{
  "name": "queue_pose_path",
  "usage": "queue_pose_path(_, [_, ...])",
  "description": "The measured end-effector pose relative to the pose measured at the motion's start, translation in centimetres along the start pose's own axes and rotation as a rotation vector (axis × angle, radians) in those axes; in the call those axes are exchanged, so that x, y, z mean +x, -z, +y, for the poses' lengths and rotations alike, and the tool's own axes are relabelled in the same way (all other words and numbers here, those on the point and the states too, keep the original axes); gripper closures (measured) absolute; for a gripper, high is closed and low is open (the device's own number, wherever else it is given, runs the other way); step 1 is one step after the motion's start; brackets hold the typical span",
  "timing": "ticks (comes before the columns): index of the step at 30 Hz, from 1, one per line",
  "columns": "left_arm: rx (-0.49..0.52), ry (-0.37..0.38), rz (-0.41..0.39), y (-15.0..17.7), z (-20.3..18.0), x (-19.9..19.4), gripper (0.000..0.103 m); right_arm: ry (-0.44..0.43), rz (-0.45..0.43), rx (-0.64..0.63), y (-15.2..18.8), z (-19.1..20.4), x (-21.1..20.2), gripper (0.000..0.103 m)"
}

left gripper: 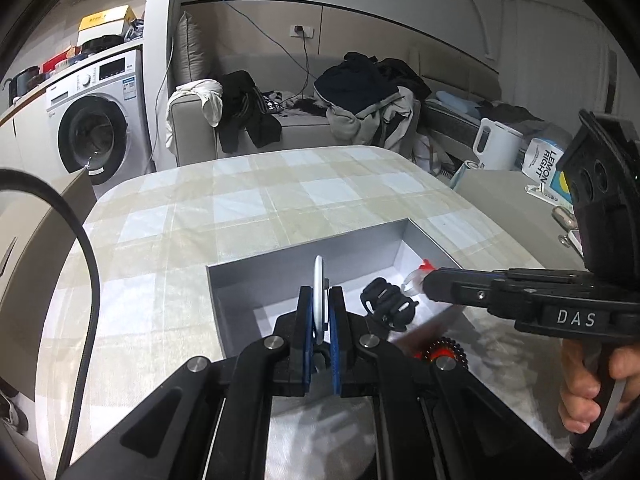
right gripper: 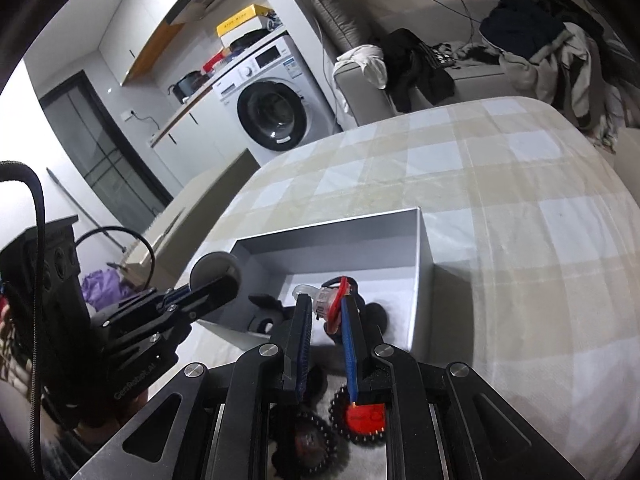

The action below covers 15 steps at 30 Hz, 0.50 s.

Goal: Organize jewelry
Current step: 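Carry the badge and red-capped item into the grey box and open both tools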

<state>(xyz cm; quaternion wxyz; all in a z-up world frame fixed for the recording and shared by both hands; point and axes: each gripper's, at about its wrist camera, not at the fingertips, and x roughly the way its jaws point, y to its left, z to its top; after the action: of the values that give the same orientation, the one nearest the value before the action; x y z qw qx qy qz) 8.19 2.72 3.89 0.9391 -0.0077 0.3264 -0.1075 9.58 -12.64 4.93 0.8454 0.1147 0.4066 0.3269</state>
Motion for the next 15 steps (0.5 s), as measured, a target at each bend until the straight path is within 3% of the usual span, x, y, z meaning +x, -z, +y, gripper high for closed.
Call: queue_pose_path(15, [0.024,-0.016,0.063,0.3,0.0,1.4,0.100,0.000,0.055,-0.004,-0.7,0.1,1.5,0.087])
